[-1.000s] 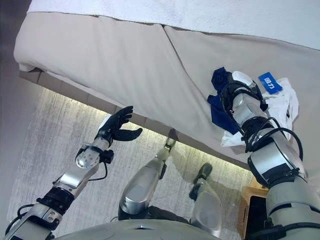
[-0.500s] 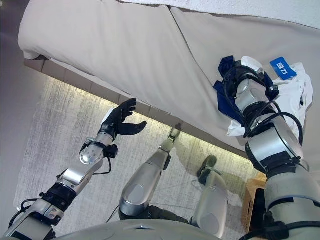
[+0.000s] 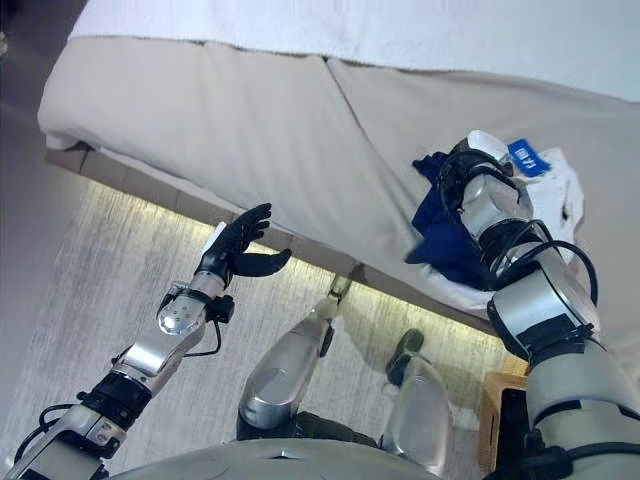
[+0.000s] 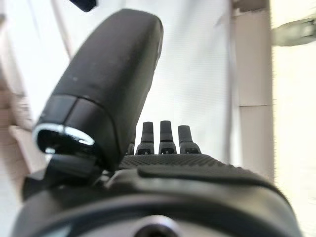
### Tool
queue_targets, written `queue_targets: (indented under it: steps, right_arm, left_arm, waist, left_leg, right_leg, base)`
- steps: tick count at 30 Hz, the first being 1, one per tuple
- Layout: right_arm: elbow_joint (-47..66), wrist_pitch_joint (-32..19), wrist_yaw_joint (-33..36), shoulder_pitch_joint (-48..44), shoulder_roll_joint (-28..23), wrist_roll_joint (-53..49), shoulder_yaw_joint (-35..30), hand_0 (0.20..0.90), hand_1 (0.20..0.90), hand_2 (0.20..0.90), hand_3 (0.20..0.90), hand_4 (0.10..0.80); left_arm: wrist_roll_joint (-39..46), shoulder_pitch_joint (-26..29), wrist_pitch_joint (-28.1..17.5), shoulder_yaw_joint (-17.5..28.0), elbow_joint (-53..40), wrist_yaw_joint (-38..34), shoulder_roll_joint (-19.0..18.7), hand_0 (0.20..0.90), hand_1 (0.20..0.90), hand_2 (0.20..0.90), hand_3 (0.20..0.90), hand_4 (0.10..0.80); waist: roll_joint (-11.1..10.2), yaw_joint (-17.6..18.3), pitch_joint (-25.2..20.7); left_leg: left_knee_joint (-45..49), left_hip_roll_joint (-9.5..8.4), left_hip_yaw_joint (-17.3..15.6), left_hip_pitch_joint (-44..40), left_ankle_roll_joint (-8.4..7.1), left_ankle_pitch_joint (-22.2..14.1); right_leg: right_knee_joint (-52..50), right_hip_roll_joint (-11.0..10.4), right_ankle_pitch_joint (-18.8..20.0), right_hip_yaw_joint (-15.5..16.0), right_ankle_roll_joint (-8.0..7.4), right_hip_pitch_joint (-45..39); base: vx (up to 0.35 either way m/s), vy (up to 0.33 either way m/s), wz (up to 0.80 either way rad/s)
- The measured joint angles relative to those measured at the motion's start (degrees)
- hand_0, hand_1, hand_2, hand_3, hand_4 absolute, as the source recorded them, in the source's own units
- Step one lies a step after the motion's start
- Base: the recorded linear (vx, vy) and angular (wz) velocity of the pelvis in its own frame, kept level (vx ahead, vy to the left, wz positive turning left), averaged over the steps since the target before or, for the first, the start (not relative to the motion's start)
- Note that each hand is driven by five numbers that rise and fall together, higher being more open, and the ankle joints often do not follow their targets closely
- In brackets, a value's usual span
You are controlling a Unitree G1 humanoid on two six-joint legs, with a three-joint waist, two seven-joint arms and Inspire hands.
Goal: Pick up the clothes from the bed and place them into the basket
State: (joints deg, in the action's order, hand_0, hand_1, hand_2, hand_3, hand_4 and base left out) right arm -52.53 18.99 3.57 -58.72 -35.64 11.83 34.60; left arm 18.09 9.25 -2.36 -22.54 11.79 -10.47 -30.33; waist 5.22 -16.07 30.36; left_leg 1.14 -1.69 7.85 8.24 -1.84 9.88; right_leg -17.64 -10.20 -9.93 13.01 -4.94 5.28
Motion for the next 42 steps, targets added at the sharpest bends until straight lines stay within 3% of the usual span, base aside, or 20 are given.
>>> queue_targets:
  steps: [8,15,25,35,42]
  right_arm:
    - [9.3,-0.1,1.3,0.0,-4.3,-7.6,-3.3,0.300,0.300,0.300,0.200,0.100]
    - [11.8,-0.1,4.0,-0.1,-6.3,-10.3,-9.5,0.300,0.300,0.300,0.200,0.100]
    - [18.6,-0.3,5.2,-0.4,-13.3,-11.9,-12.2,0.300,0.300,0.300,0.200,0.100]
    - [24.9,-0.2,4.6,1.2,-17.4,-11.9,-18.7,0.300,0.300,0.300,0.200,0.100]
    - [25.4,0.5,3.2,14.5,-18.0,-11.9,-26.8,0.300,0.300,0.300,0.200,0.100]
  left_arm:
    - [-0.1,0.7,3.0,0.9,0.0,0.2,0.0,0.900,0.900,0.900,0.900,0.800]
    - [-0.2,0.5,3.6,1.1,0.0,1.1,-1.2,0.900,0.900,0.900,0.900,0.800]
    - [-1.3,-1.1,3.6,2.6,0.8,3.3,-2.1,0.900,0.900,0.900,0.900,0.800]
    - [-2.4,-1.8,3.5,2.6,3.7,5.6,-2.3,0.900,0.900,0.900,0.900,0.800]
    - [-4.2,-1.2,3.4,2.1,6.8,7.4,-1.9,0.900,0.900,0.900,0.900,0.800]
  waist:
    - [-0.9,2.8,-0.4]
    - [-5.3,4.1,-2.9]
    - [-5.7,6.4,-4.6]
    - [-6.0,12.9,-4.7]
    - [-7.6,18.2,-8.9]
  left_leg:
    - [-3.0,1.07,-1.9,-5.3,0.07,0.0]
    - [-5.4,1.71,-2.4,-8.8,0.06,0.0]
    - [-6.1,1.62,-4.4,-10.4,0.73,-0.5]
    - [-6.2,1.92,-10.7,-12.5,1.92,-2.0]
    - [-6.2,2.47,-15.6,-13.7,2.11,-3.4]
  right_leg:
    - [8.2,1.7,3.8,-1.5,-0.48,-6.8]
    - [14.5,3.0,5.7,-1.6,-0.20,-11.9]
    - [17.8,3.0,7.7,-3.2,-0.29,-13.7]
    - [18.7,2.8,9.7,-9.6,-0.85,-12.7]
    - [20.6,3.1,11.2,-14.7,-1.56,-11.8]
  base:
    - [0.098,-0.020,-0.15]
    - [0.075,-0.022,-0.03]
    - [0.027,-0.007,-0.10]
    - [0.002,0.011,-0.33]
    - [-0.009,0.021,-0.40]
